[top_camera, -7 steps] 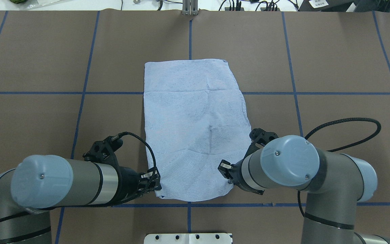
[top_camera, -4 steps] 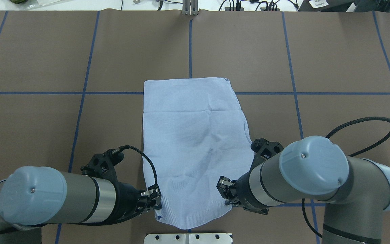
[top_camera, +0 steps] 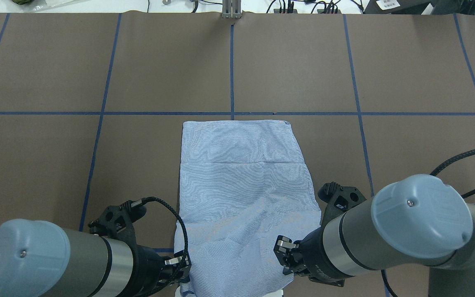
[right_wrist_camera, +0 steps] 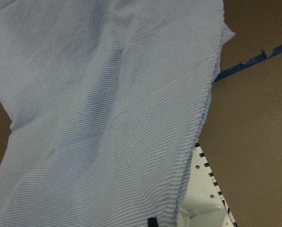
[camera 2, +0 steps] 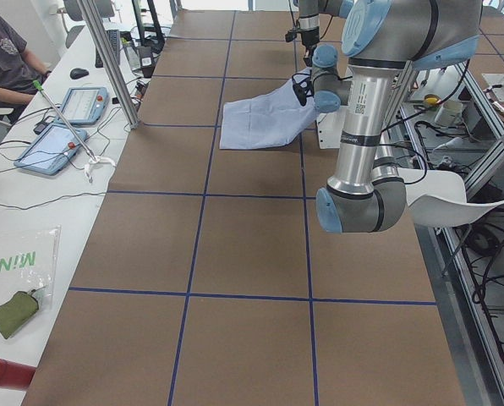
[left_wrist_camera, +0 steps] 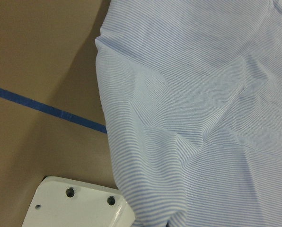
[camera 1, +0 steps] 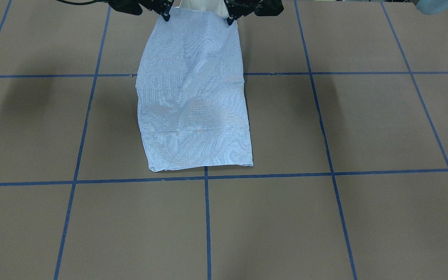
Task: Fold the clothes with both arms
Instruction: 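Lift the near edge with both grippers and pull it toward the robot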
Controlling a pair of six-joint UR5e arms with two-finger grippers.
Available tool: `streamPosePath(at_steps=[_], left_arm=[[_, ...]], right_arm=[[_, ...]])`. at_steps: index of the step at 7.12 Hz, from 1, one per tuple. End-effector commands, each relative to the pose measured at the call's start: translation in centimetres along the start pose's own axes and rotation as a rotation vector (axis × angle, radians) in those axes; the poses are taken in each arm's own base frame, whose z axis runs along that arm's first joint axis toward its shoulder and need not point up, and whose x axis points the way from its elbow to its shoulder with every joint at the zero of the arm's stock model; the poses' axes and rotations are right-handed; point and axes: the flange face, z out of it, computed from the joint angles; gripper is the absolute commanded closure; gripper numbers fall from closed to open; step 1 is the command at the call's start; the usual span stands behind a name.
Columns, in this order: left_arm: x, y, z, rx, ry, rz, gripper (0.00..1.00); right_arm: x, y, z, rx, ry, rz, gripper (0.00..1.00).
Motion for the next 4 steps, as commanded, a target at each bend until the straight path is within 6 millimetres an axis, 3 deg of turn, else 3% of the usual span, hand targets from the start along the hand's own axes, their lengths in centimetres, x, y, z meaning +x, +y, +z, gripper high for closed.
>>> streamPosePath(at_steps=[1, 2, 3, 4], left_arm=[[0.2, 0.6, 0.2, -0.018, -0.012, 0.003, 1.0], [0.7, 0.0, -0.1, -0.001, 0.005, 0.003, 1.0], [2.2, -1.9, -1.7, 0.042, 0.045, 0.068, 1.0], [3.0, -4.3, -1.6, 0.088, 0.047, 0.075, 1.0]], right_arm=[[-0.3, -0.9, -0.4, 0.02, -0.006, 0.014, 1.0], [-0.6, -2.2, -0.7, 0.044, -0.011, 0.029, 1.0], [-1.2, -4.0, -0.7, 0.074, -0.013, 0.05, 1.0], [-3.0, -4.9, -1.2, 0.094, -0.039, 0.061, 1.0]])
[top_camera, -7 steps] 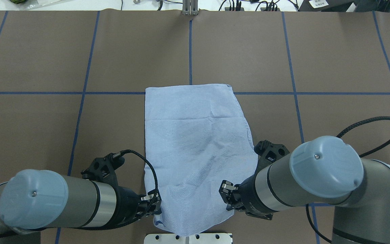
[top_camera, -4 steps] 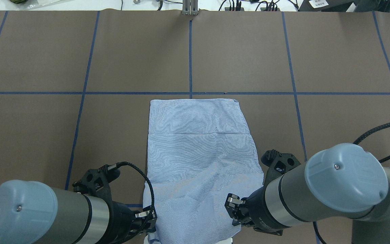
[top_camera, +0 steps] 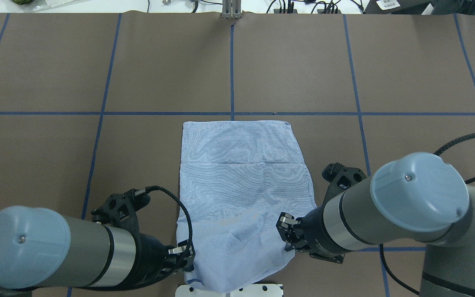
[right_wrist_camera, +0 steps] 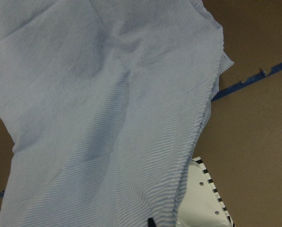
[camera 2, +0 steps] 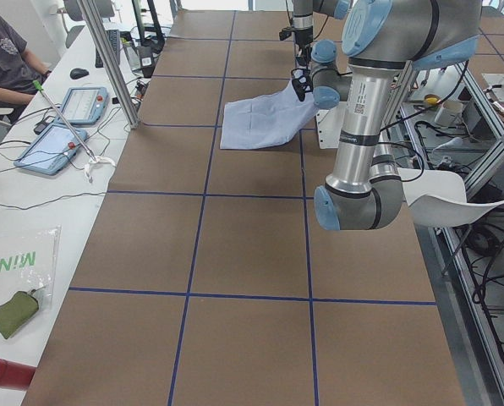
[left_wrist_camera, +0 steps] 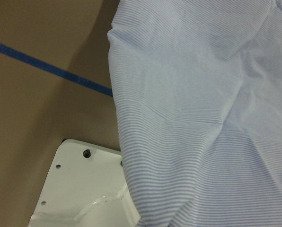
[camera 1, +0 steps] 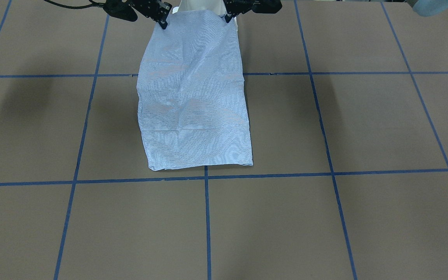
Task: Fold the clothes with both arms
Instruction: 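Fold the held edge over the shirt away from the robot with both grippers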
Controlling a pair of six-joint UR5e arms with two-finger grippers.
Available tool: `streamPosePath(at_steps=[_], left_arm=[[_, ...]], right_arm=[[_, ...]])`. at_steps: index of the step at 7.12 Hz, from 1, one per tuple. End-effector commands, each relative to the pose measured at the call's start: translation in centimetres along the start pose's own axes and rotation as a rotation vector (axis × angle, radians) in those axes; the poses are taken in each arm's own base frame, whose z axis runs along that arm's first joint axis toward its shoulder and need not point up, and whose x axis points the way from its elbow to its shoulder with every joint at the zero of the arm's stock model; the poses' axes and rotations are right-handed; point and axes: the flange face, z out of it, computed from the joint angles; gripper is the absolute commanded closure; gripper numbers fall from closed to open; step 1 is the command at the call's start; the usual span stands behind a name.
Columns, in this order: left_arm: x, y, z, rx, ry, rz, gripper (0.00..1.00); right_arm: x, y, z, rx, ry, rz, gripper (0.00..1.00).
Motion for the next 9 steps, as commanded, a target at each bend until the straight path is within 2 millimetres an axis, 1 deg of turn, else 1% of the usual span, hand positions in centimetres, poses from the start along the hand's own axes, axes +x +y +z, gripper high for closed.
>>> streamPosePath(at_steps=[1, 2, 4, 5, 6, 7, 9], left_arm=[[2.0, -5.1, 0.4, 0.098, 0.008, 0.033, 1.0], [2.8, -7.2, 1.6, 0.132, -0.006, 0.038, 1.0], [2.9, -11.3, 3.3, 0.183, -0.004, 0.047, 1.0], [2.8, -13.6, 3.6, 0.211, 0.015, 0.039, 1.0], [2.5, -15.2, 4.4, 0.22, 0.016, 0.06, 1.0], [2.7, -16.4, 4.3, 0.235, 0.028, 0.071, 1.0], [3.7, -17.6, 5.5, 0.244, 0.028, 0.069, 1.0]], right_arm=[[-3.0, -3.4, 0.1, 0.06, -0.023, 0.044, 1.0], [-4.1, -6.0, 0.8, 0.1, -0.012, 0.048, 1.0], [-4.6, -12.6, 0.2, 0.135, 0.02, 0.049, 1.0], [-5.4, -15.2, 0.9, 0.155, 0.043, 0.058, 1.0], [-6.6, -16.3, 1.8, 0.167, 0.054, 0.065, 1.0], [-8.3, -17.3, 2.2, 0.175, 0.061, 0.051, 1.0], [-9.7, -19.1, 2.1, 0.193, 0.065, 0.046, 1.0]])
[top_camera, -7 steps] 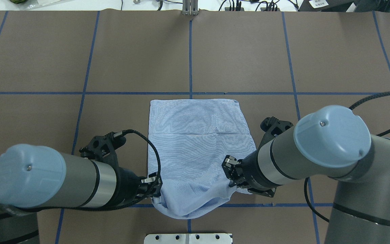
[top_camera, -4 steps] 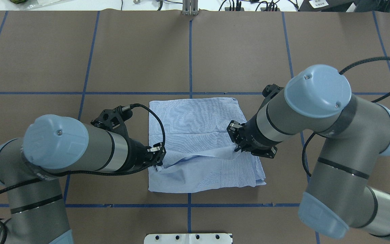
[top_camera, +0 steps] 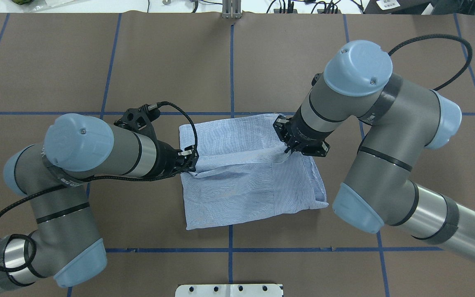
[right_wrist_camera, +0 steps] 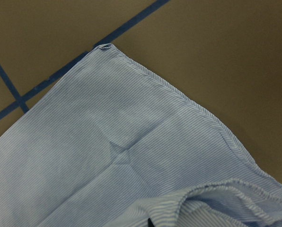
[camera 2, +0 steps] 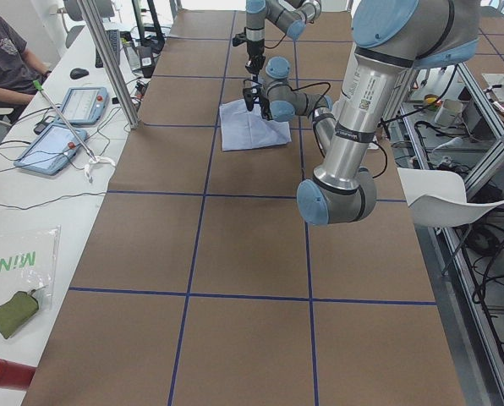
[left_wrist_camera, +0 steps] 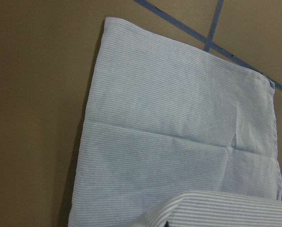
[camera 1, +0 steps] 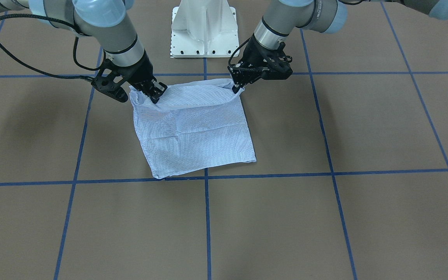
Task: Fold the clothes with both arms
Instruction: 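Fold the held edge over the shirt away from the robot with both grippers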
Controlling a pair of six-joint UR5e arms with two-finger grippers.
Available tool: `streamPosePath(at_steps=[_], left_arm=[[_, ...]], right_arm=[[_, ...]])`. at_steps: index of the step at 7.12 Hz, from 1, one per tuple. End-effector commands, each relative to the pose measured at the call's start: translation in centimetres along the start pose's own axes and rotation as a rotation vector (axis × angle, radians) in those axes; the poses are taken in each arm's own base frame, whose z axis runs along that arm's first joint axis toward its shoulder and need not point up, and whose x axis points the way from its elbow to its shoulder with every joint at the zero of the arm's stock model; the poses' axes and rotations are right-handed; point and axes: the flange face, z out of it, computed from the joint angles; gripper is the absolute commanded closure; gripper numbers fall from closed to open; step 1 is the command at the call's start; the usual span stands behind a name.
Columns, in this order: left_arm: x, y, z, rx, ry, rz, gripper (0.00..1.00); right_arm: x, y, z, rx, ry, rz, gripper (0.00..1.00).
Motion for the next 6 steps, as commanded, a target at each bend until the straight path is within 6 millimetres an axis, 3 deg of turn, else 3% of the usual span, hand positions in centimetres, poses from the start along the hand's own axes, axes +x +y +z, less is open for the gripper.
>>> streamPosePath(at_steps=[1, 3, 5, 6], left_arm=[[0.5, -1.7, 1.2, 0.018, 0.017, 0.009, 1.0], [-0.5, -4.8, 2.0, 0.059, 0.003, 0.026, 1.0], [-1.7, -6.3, 4.5, 0.06, 0.002, 0.026, 1.0], [-1.5, -6.9, 6.3, 0.061, 0.01, 0.028, 1.0]], right_arm=[[-2.5, -2.1, 0.5, 0.022, 0.01, -0.011, 1.0], [-6.7, -4.5, 1.8, 0.042, 0.028, -0.01, 1.0], [-7.6, -8.0, 5.9, 0.05, -0.046, -0.033, 1.0], [-7.5, -8.3, 6.4, 0.051, -0.039, -0.031, 1.0]])
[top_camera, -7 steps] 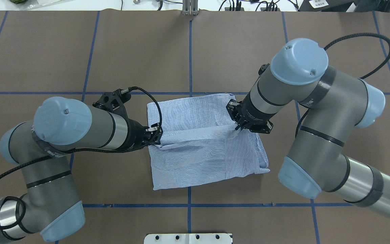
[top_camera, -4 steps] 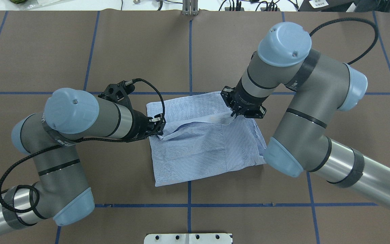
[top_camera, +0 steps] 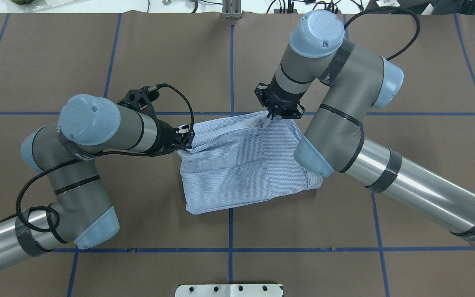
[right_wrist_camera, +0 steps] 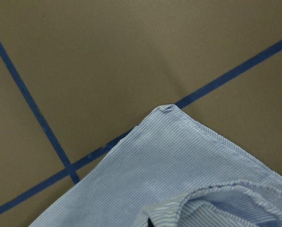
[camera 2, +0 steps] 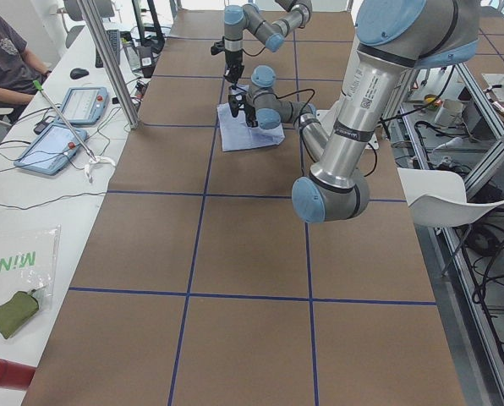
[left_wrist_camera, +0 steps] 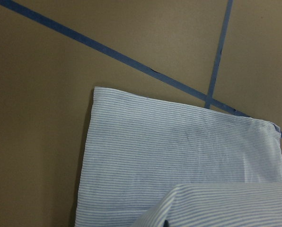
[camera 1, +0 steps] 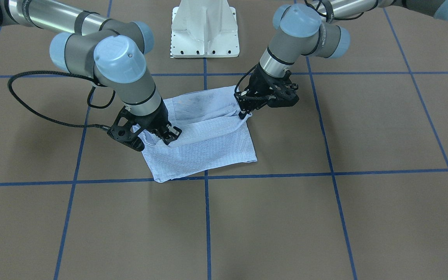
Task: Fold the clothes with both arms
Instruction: 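Fold the held edge over the shirt away from the robot with both grippers, then lay the edge on the far side and open both grippers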
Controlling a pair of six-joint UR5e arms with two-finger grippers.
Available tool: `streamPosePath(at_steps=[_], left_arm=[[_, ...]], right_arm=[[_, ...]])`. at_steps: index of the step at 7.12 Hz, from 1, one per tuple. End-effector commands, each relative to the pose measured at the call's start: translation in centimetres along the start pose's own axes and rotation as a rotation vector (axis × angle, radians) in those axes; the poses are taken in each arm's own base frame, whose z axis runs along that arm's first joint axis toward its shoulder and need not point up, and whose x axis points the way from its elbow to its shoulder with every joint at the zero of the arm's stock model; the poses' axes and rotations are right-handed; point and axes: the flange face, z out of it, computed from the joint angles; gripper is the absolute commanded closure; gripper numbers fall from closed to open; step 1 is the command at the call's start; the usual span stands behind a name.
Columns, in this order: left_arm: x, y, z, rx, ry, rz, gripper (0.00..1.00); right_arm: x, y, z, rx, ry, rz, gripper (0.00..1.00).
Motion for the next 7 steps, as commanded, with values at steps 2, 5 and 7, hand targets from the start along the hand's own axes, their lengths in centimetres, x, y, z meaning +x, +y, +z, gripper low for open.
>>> streamPosePath(at_steps=[2, 5, 7], left_arm=[[0.1, -1.5, 4.4, 0.003, 0.016, 0.003, 1.0], [0.1, -4.9, 2.7, 0.051, 0.031, -0.015, 0.19], [-0.6, -8.8, 0.8, 0.069, 0.026, -0.041, 0.04]], right_arm=[[-0.2, -1.3, 2.1, 0.003, 0.005, 0.001, 1.0], [-0.3, -1.8, 1.6, 0.009, -0.01, -0.003, 0.0], [-0.4, -2.7, 0.6, 0.012, -0.023, -0.015, 0.0]])
